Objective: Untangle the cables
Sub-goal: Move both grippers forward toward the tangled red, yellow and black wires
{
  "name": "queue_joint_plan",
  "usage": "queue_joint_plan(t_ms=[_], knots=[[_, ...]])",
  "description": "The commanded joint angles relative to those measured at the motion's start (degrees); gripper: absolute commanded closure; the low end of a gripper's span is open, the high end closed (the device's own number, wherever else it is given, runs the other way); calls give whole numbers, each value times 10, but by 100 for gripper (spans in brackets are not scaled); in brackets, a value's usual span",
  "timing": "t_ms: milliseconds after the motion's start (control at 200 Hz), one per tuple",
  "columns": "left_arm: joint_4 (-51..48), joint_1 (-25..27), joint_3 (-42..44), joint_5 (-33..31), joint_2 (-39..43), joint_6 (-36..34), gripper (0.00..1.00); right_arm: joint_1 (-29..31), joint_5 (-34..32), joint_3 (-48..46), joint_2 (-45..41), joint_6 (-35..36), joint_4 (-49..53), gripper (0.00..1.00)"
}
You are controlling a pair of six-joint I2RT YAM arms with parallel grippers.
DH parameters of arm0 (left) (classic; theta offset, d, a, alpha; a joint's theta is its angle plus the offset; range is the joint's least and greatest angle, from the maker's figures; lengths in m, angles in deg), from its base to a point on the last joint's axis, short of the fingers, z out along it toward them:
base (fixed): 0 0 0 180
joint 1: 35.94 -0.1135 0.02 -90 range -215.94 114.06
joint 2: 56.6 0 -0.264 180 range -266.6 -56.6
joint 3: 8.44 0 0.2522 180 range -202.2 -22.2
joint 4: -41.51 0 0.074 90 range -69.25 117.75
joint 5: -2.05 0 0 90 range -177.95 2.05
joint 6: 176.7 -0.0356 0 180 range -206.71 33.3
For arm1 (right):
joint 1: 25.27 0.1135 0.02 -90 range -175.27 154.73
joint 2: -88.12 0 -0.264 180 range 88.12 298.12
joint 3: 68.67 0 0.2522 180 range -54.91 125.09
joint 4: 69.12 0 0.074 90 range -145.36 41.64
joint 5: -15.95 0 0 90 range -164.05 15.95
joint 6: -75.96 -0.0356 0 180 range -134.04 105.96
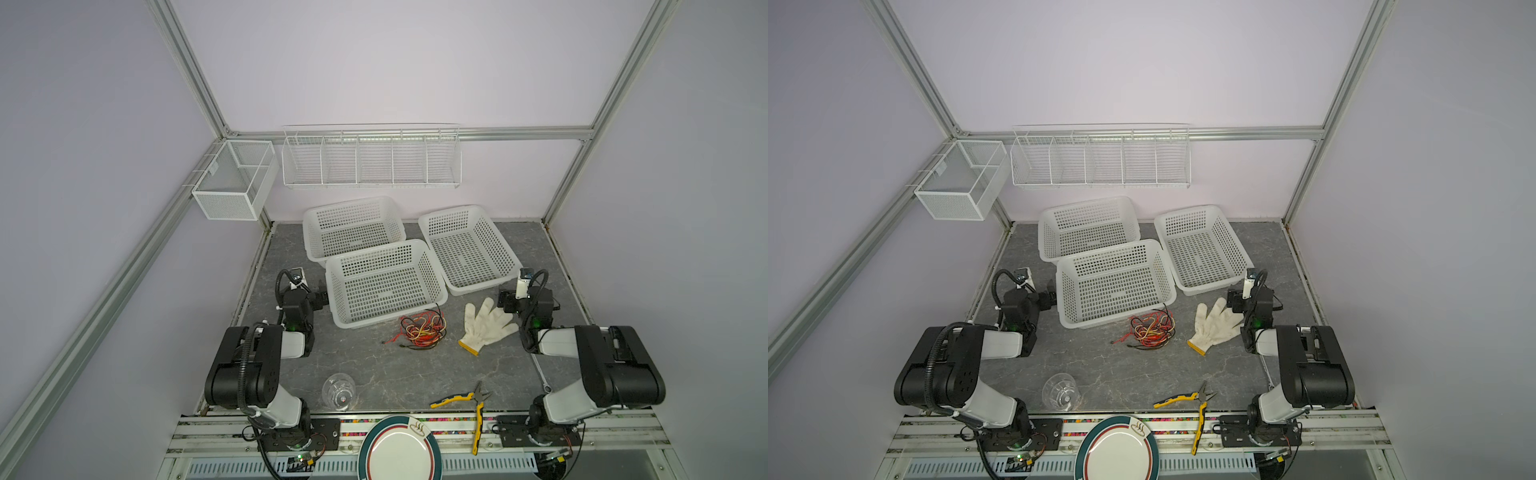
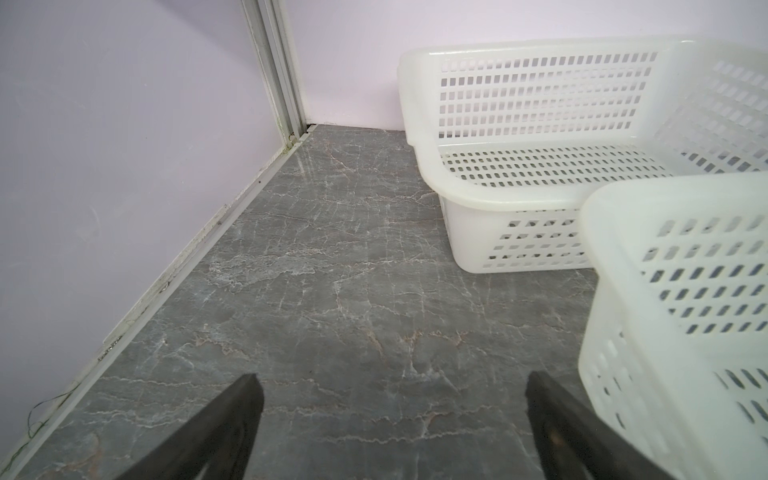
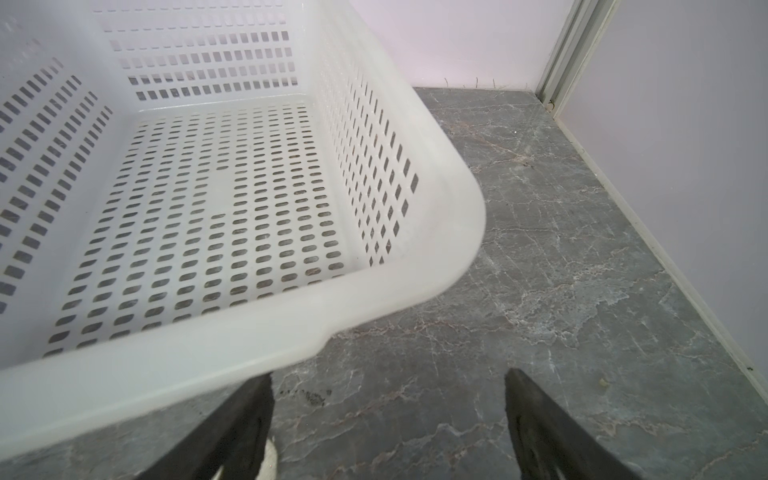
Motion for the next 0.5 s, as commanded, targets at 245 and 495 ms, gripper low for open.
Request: queue_joint_plan(t_ms=[245,495], knots=[[5,0,-12,6,8,-3,1,2,8,5,-5,7,-14,12],[-51,15,-13,1,72,-17,1,13,8,15,-54,23,46,12]])
